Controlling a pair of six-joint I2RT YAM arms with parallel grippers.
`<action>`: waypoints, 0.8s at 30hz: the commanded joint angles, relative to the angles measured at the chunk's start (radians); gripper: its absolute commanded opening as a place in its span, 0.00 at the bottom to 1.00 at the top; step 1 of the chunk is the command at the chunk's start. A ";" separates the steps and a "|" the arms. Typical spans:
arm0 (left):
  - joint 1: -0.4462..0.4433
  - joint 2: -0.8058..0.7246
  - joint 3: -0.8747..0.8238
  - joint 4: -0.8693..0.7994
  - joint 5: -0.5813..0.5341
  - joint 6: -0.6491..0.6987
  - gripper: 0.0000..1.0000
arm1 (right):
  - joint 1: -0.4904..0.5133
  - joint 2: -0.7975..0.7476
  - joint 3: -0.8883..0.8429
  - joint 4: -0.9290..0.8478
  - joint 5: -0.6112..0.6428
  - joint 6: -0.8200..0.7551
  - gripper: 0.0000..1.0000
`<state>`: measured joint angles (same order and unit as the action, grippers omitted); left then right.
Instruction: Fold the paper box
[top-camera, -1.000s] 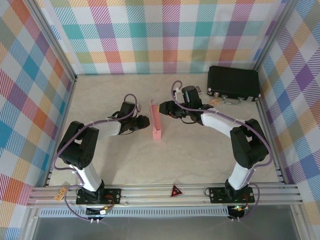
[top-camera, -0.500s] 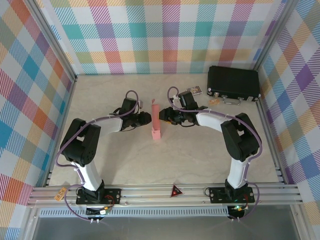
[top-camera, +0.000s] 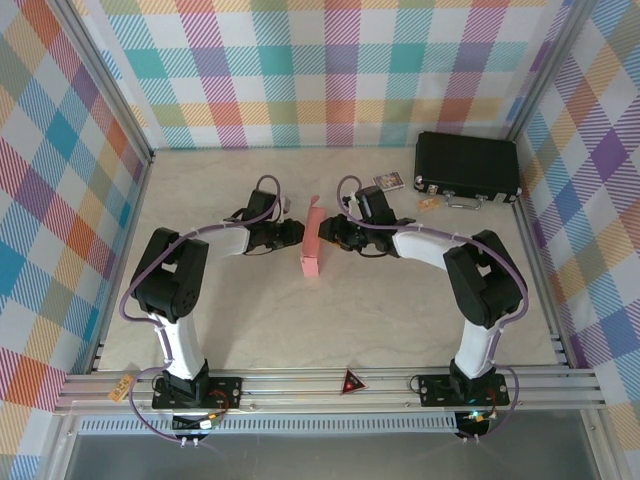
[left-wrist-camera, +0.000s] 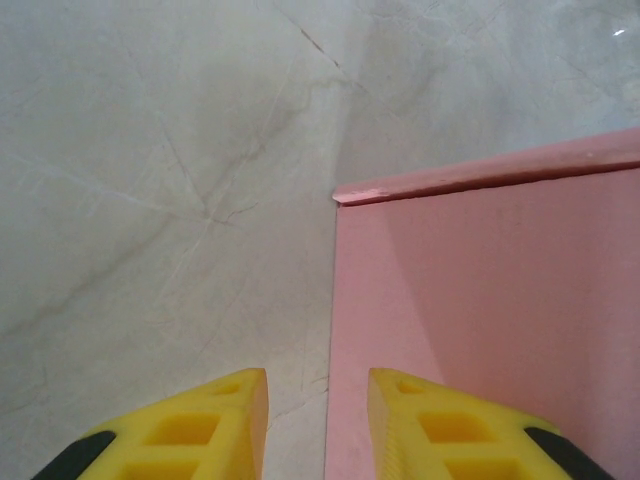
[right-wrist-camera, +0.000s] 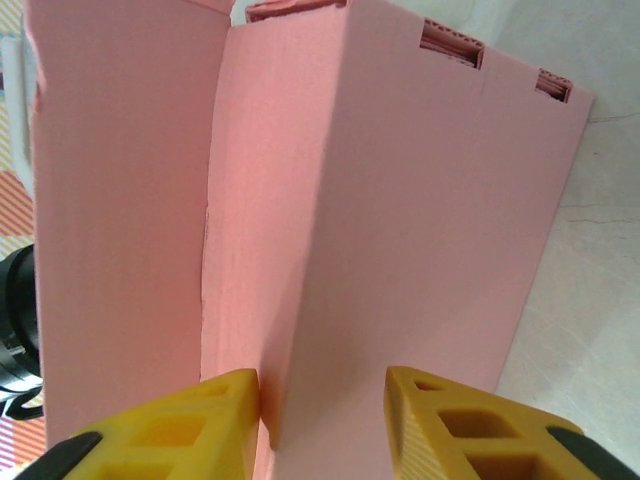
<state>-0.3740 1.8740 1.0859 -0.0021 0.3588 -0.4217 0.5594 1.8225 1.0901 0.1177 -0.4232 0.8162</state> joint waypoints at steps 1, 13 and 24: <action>-0.002 -0.003 0.032 -0.040 0.022 0.026 0.32 | 0.021 -0.017 -0.035 -0.015 0.077 0.047 0.39; -0.002 -0.181 0.033 -0.177 -0.205 0.069 0.33 | 0.015 -0.126 0.014 -0.121 0.163 -0.023 0.42; -0.073 -0.339 0.103 -0.340 -0.284 0.130 0.76 | -0.031 -0.265 -0.077 -0.219 0.231 -0.127 0.46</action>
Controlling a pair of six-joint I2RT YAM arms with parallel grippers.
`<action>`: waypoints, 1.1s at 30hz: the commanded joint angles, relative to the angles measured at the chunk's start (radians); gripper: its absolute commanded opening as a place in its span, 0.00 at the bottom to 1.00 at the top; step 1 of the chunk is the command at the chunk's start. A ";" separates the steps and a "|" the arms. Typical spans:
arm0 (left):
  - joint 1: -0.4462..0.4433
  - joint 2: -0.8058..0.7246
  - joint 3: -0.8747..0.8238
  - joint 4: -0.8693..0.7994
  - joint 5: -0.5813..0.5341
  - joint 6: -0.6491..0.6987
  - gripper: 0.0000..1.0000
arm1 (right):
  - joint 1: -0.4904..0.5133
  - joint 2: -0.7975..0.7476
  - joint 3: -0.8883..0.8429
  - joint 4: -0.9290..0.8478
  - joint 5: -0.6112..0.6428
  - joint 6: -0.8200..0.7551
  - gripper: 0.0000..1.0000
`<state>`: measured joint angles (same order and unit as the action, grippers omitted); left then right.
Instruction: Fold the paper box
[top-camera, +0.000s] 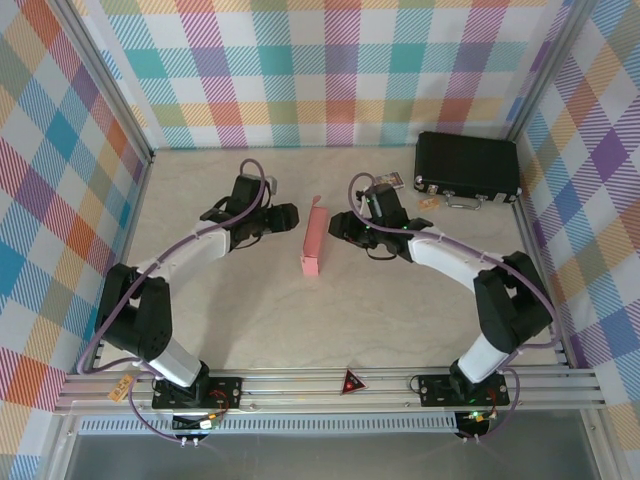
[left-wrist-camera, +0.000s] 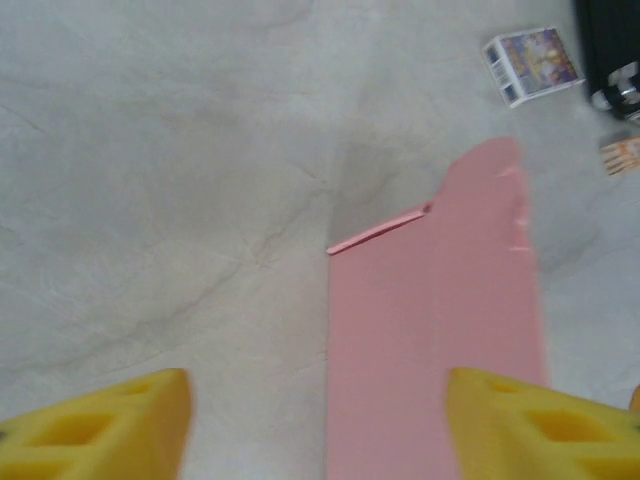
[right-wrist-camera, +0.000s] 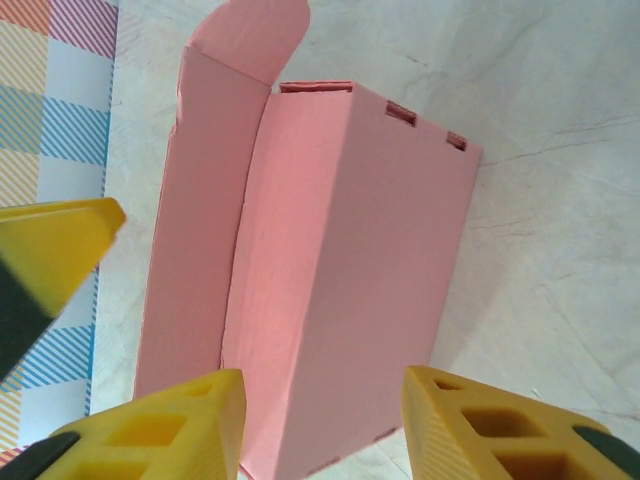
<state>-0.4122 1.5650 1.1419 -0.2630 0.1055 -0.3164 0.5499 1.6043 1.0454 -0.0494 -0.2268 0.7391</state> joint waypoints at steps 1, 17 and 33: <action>-0.049 -0.023 0.074 -0.101 -0.034 0.030 0.79 | -0.032 -0.063 -0.046 -0.059 0.040 -0.059 0.46; -0.198 0.269 0.384 -0.365 -0.207 0.144 0.96 | -0.154 -0.260 -0.219 -0.090 0.047 -0.090 0.49; -0.221 0.389 0.474 -0.460 -0.138 0.276 0.65 | -0.174 -0.273 -0.251 -0.087 0.037 -0.079 0.49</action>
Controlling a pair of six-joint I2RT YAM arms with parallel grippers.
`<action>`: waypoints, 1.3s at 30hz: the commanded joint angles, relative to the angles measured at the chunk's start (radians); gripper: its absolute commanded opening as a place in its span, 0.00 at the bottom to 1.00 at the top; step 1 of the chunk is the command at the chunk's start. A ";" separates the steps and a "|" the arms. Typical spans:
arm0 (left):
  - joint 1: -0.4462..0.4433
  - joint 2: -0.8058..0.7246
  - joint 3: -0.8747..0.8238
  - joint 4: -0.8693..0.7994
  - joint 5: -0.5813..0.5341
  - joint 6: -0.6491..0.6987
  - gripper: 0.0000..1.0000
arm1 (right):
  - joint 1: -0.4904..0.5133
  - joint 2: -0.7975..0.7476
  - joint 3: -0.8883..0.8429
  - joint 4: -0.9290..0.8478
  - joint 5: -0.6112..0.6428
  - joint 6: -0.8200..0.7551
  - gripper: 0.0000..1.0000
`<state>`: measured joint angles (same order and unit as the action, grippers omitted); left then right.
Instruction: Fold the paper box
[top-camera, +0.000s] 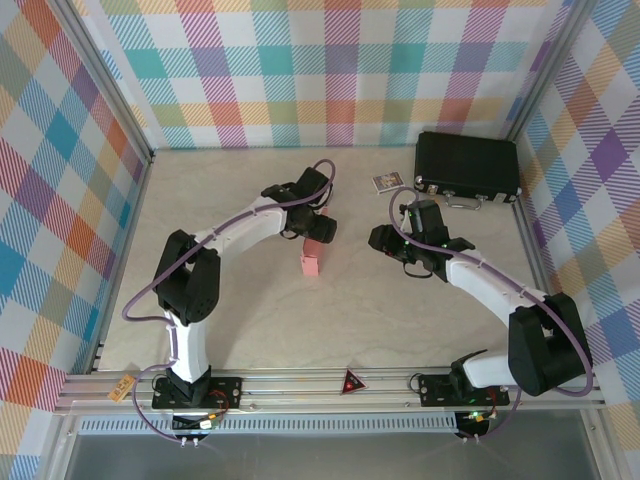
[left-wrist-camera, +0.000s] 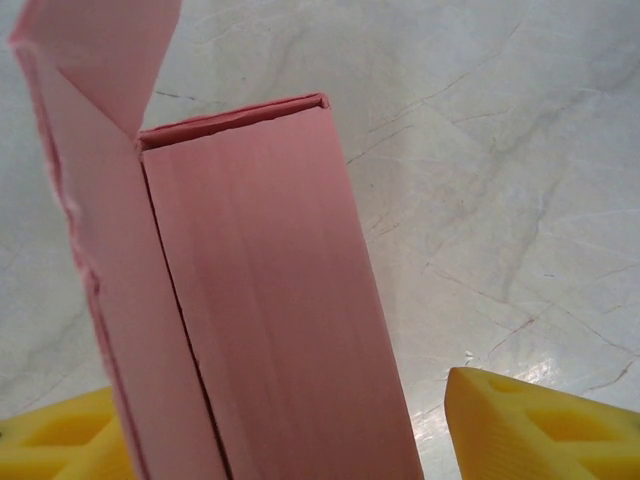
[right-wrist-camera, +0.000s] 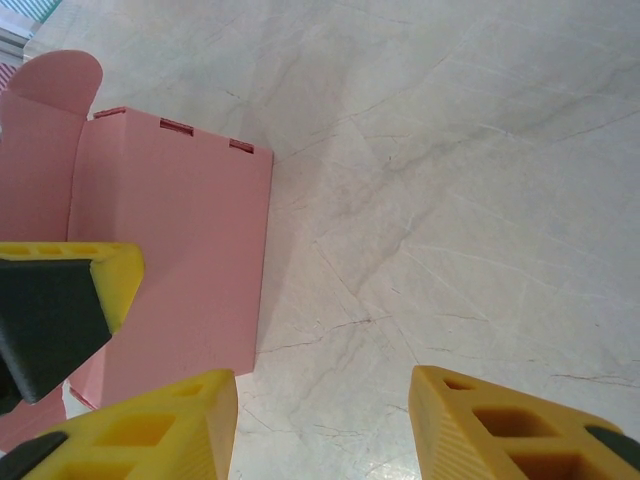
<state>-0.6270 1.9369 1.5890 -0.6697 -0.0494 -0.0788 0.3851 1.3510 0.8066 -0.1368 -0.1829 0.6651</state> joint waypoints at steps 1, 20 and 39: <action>-0.007 0.019 0.025 -0.055 0.017 0.040 0.64 | -0.010 -0.019 -0.013 0.001 -0.007 -0.006 0.49; -0.004 0.048 0.081 -0.071 0.059 0.421 0.53 | -0.029 -0.045 -0.026 -0.015 -0.003 -0.009 0.49; 0.021 0.120 0.168 -0.166 0.275 0.912 0.52 | -0.057 -0.076 -0.060 -0.014 -0.012 0.001 0.49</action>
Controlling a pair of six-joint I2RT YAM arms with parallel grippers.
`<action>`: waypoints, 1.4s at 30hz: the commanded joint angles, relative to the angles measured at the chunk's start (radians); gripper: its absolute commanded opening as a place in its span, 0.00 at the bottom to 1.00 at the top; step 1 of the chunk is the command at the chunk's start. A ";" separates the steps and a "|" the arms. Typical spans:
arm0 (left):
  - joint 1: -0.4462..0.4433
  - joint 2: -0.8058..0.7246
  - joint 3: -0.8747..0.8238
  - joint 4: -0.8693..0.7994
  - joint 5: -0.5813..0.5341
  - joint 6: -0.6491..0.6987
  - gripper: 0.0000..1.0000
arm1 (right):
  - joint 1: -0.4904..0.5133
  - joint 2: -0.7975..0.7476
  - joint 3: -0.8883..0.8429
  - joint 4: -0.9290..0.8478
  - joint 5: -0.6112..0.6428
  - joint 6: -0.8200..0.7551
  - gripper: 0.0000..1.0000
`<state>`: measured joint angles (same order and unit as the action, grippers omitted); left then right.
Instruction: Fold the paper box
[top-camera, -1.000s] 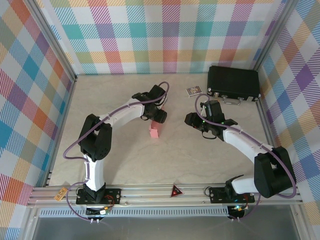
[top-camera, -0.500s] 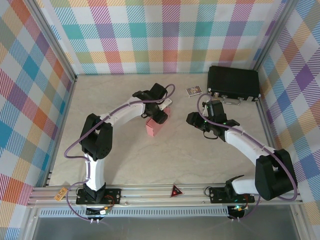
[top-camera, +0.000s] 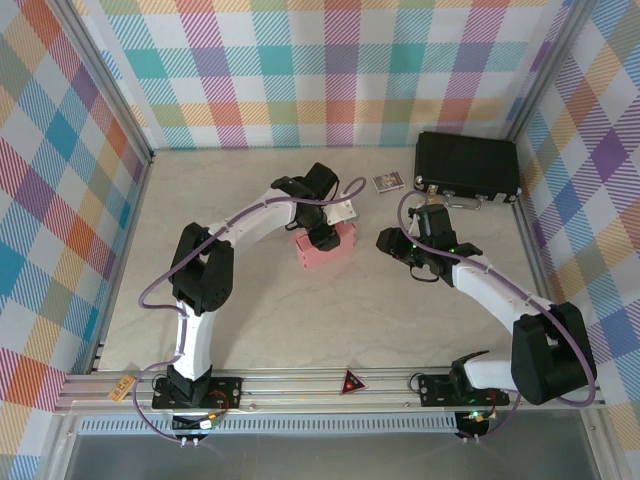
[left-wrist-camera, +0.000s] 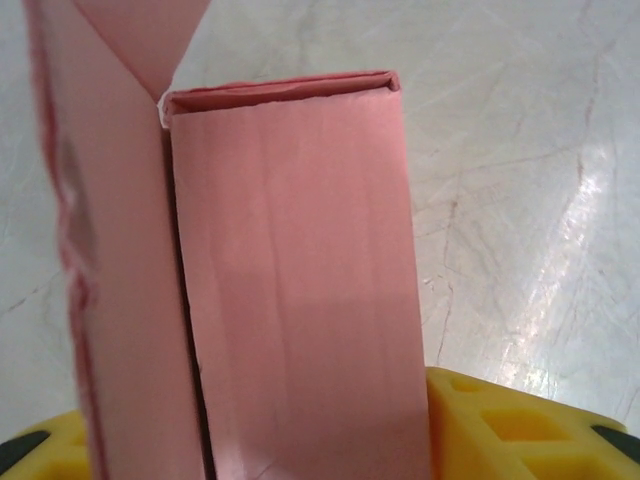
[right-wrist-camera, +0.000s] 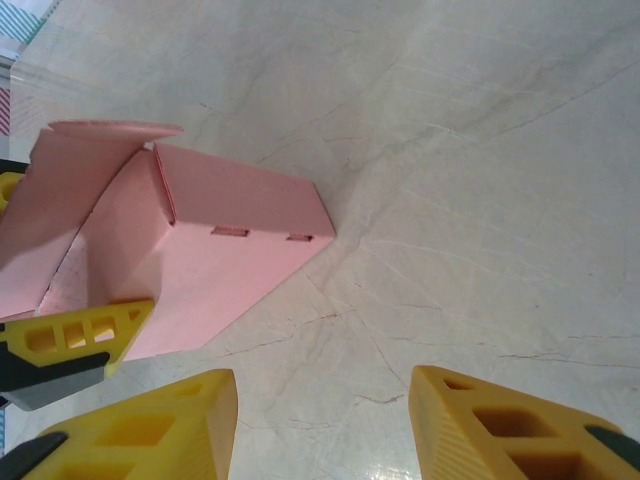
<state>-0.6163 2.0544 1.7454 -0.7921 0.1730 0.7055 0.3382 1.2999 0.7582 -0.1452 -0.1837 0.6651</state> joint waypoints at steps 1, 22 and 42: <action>0.010 0.001 0.011 -0.050 0.059 0.159 0.52 | -0.011 -0.026 -0.013 -0.005 -0.011 0.002 0.49; 0.010 0.051 0.111 -0.136 0.118 0.379 0.59 | -0.012 -0.101 -0.062 -0.049 0.009 0.000 0.50; -0.011 -0.066 0.116 -0.125 0.068 0.259 0.87 | -0.013 -0.034 0.100 -0.149 -0.039 -0.267 0.55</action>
<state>-0.6209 2.0766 1.8313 -0.8921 0.2440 1.0004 0.3321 1.2430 0.7986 -0.2565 -0.1886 0.5053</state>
